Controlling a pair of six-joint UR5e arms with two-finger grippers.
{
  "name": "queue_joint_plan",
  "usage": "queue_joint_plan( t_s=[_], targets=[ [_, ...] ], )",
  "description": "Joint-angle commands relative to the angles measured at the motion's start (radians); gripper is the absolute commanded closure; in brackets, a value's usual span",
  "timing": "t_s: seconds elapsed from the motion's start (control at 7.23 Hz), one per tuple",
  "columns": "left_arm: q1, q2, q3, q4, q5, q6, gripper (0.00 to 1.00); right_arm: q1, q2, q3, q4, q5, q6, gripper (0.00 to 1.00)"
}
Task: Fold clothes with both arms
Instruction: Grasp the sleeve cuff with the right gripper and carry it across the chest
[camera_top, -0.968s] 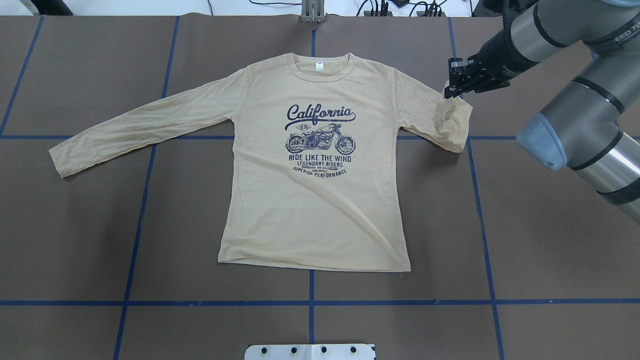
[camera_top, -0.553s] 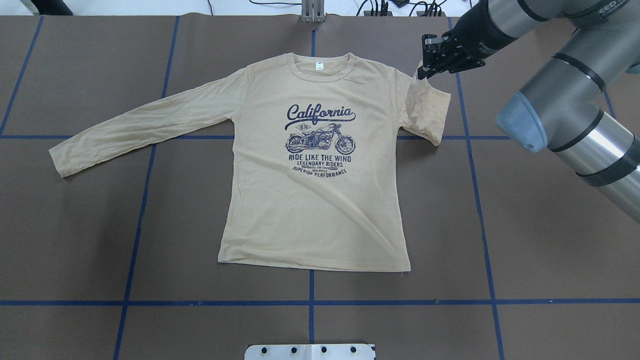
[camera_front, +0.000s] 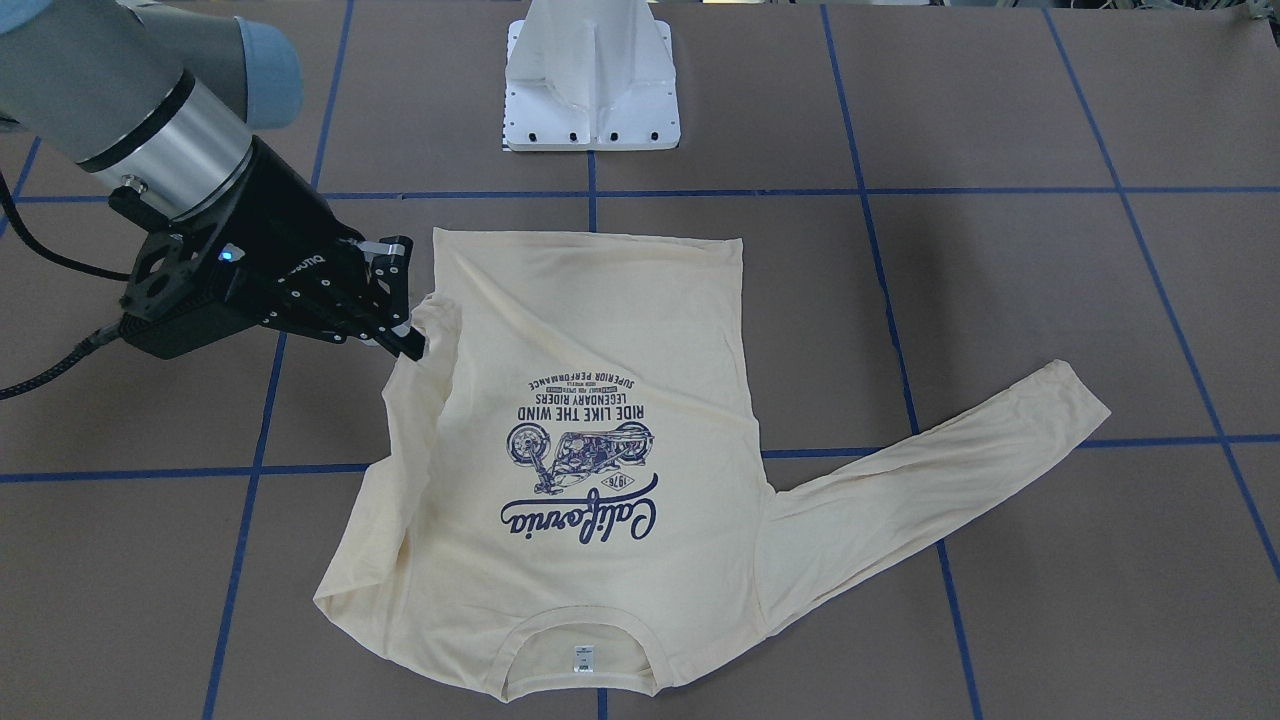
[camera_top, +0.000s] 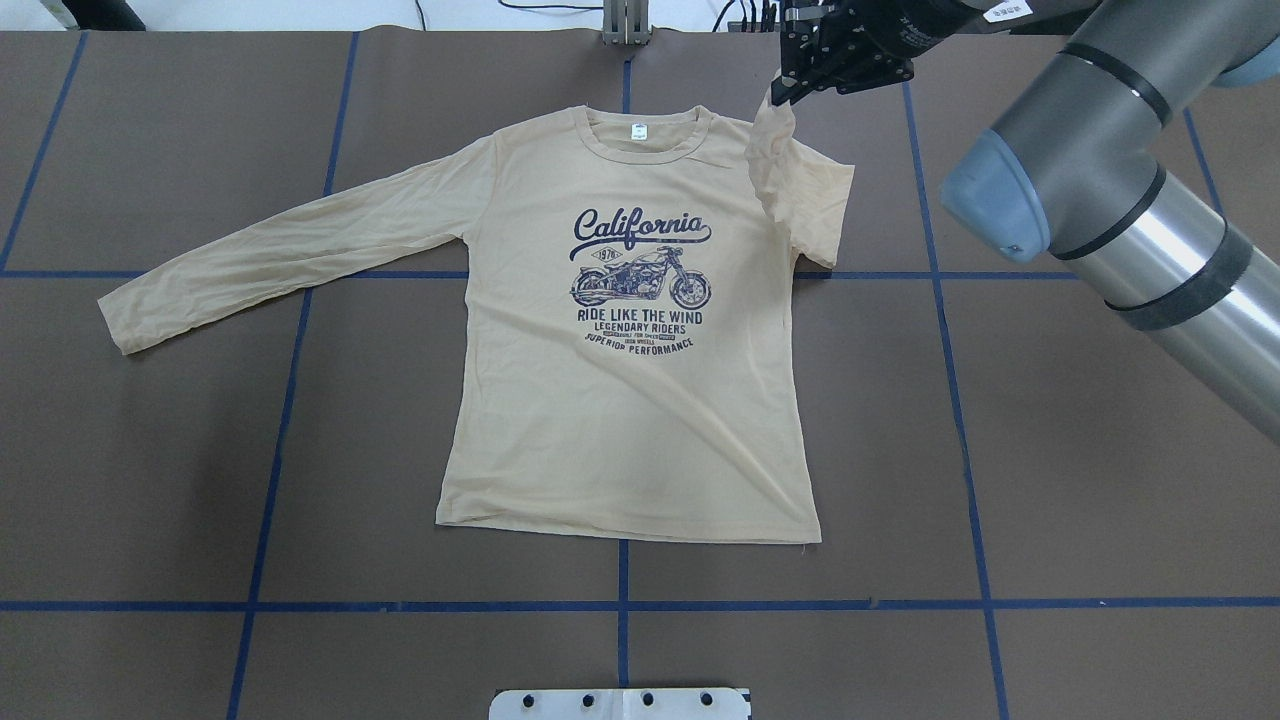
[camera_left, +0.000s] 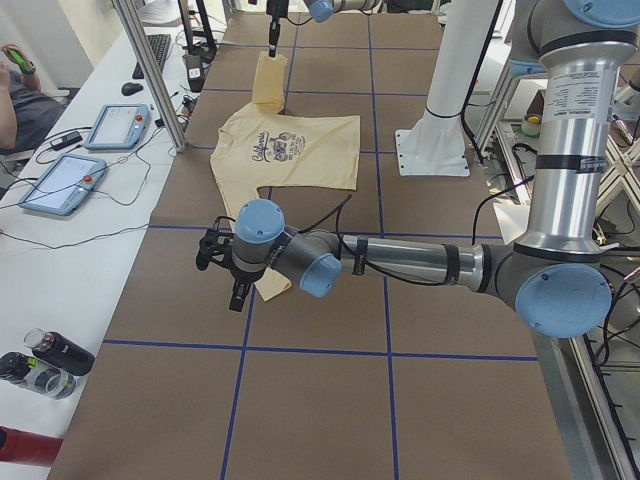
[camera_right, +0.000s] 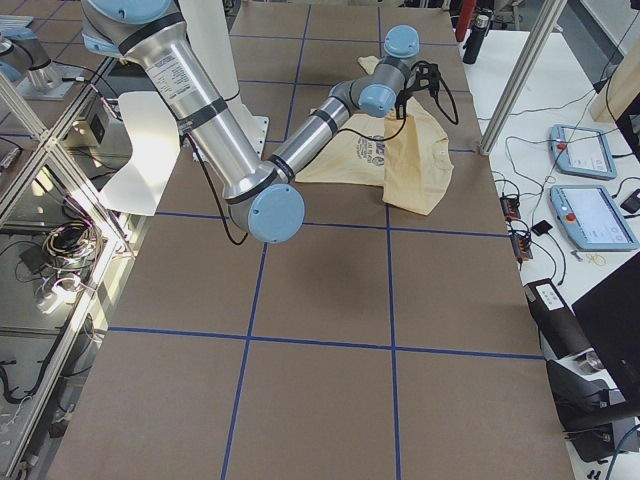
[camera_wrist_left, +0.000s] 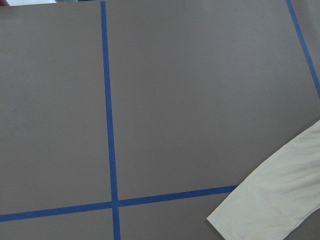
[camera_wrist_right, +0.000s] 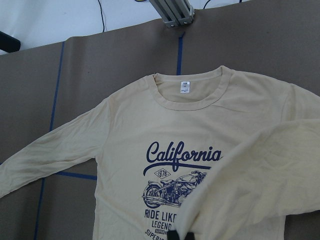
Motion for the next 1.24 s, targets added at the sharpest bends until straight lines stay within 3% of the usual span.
queue_joint_plan(
  t_s=[0.0, 0.83, 1.11],
  targets=[
    [0.000, 0.000, 0.000, 0.000, 0.000, 0.001, 0.01, -0.005, 0.082, -0.084, 0.001, -0.006, 0.007, 1.00],
    [0.000, -0.003, 0.017, 0.000, 0.002, 0.000, 0.01, -0.130, 0.292, -0.412, 0.004, -0.109, 0.046, 1.00],
    [0.000, -0.003, 0.018, 0.000, 0.002, -0.002, 0.01, -0.190, 0.308, -0.489, 0.086, -0.188, 0.054, 1.00]
  ],
)
